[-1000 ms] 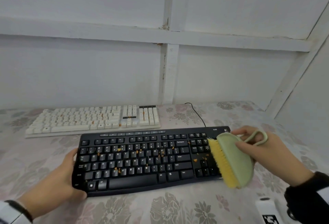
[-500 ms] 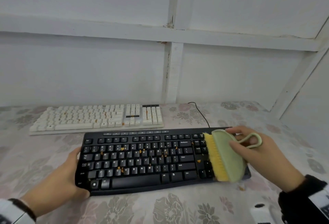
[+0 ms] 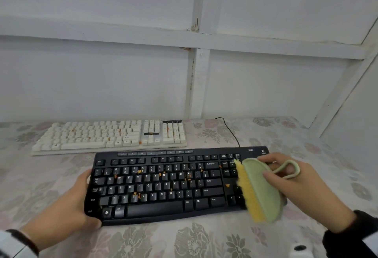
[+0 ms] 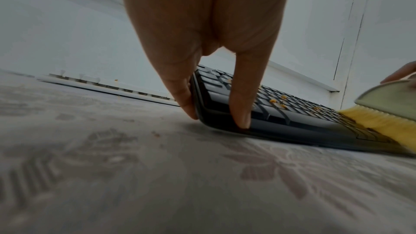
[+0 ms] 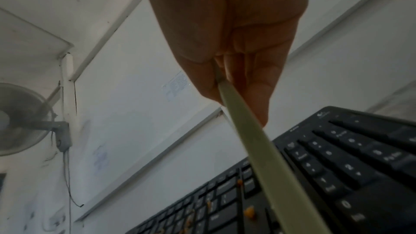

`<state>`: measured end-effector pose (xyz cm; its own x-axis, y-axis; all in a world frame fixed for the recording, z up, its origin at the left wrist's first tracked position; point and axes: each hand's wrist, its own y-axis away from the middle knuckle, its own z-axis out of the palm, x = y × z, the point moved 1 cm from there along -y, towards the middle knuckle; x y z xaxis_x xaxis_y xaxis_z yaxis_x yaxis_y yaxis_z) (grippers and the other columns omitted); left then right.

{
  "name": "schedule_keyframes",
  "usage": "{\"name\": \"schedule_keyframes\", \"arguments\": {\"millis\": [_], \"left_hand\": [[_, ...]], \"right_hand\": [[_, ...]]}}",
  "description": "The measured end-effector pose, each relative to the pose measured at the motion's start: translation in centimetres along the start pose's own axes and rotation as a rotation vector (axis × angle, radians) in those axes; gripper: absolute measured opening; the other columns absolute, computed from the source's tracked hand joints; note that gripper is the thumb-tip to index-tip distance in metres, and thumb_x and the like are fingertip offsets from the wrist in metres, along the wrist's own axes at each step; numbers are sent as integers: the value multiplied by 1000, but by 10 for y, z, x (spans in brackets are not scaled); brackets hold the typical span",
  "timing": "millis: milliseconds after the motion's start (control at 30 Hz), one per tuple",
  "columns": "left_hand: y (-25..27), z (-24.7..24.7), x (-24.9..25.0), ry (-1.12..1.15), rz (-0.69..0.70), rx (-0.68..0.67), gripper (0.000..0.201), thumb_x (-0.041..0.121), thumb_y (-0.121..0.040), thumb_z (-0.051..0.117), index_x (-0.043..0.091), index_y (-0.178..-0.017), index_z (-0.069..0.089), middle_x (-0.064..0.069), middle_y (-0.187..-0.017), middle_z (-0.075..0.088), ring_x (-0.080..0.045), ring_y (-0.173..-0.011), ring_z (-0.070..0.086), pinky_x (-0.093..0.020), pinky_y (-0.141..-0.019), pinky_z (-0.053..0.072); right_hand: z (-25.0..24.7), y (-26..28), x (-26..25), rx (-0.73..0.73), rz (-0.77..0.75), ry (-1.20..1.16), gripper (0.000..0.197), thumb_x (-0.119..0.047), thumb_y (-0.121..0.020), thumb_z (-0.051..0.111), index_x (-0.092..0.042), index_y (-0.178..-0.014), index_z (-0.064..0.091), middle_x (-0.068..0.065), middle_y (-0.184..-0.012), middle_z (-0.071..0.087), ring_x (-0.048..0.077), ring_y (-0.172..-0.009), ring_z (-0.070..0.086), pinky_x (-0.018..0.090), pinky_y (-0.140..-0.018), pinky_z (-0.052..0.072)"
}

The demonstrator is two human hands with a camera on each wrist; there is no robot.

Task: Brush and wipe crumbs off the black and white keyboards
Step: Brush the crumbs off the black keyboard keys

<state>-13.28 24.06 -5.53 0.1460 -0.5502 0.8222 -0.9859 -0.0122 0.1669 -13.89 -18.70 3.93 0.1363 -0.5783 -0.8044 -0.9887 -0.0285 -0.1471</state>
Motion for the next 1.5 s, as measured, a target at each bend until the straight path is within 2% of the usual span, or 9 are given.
{"name": "schedule_keyframes", "arguments": {"millis": [300, 400, 533, 767, 900, 1067, 1167, 1300, 1500], "left_hand": [[-1, -1, -1, 11, 0, 8, 108, 18, -24, 75, 79, -95, 22, 4, -103, 62, -19, -85, 67, -43, -78, 54], [1, 0, 2, 17, -3, 1, 106, 19, -23, 75, 66, -104, 24, 4, -103, 62, -20, -85, 67, -43, -78, 54], [4, 1, 7, 12, -2, -1, 100, 16, -26, 74, 58, -104, 27, 3, -100, 61, -20, -85, 66, -45, -80, 53], [5, 2, 8, 23, 2, 8, 100, 18, -24, 72, 57, -104, 26, 3, -101, 60, -20, -84, 66, -42, -78, 53], [6, 1, 11, 28, 18, 5, 100, 16, -26, 72, 58, -105, 27, 3, -100, 61, -20, -82, 66, -36, -74, 52], [9, 2, 15, -27, 14, -1, 98, 4, -40, 73, 58, -104, 22, 4, -99, 60, -18, -86, 63, -39, -78, 51], [9, 2, 16, -46, 13, -2, 100, 0, -43, 75, 59, -103, 20, 3, -98, 61, -19, -85, 63, -40, -79, 51], [9, 2, 15, -52, 7, 2, 97, 2, -42, 74, 57, -104, 24, 2, -96, 61, -20, -84, 64, -40, -77, 52], [8, 2, 14, -18, 10, 6, 96, 5, -36, 73, 56, -105, 27, 3, -97, 62, -20, -83, 65, -38, -76, 52]], "right_hand": [[-6, -19, 3, 163, -47, -33, 25, -16, -89, 62, -39, -95, 66, -15, -79, 68, 5, -67, 62, 23, -58, 52], [1, -2, 6, 69, -21, 15, 27, -12, -89, 62, -38, -91, 68, -13, -78, 67, 8, -69, 61, 13, -54, 45], [-4, 10, -3, -37, 45, 39, 31, -8, -86, 64, -37, -83, 71, -6, -75, 69, 11, -65, 61, 17, -52, 44], [-10, -29, -23, 194, -65, -107, 24, -12, -88, 63, -31, -102, 67, 0, -86, 70, 9, -67, 65, 21, -50, 52], [5, -35, -18, 160, -64, -60, 26, -14, -90, 61, -36, -102, 63, -7, -84, 68, 12, -72, 64, 29, -61, 56], [18, -8, -5, 53, -23, 13, 28, -6, -88, 60, -34, -90, 64, -15, -80, 67, 5, -69, 60, 15, -58, 46], [15, 6, -6, -7, 19, 16, 35, -5, -86, 60, -39, -80, 68, -8, -77, 67, 14, -64, 58, 24, -56, 44], [0, -9, -13, 95, -21, -31, 27, -7, -86, 62, -33, -88, 69, -10, -76, 67, 6, -62, 58, 14, -51, 45], [12, -17, -10, 117, -48, -16, 24, -12, -89, 60, -36, -94, 63, -17, -81, 68, 2, -68, 62, 17, -58, 49]]}}
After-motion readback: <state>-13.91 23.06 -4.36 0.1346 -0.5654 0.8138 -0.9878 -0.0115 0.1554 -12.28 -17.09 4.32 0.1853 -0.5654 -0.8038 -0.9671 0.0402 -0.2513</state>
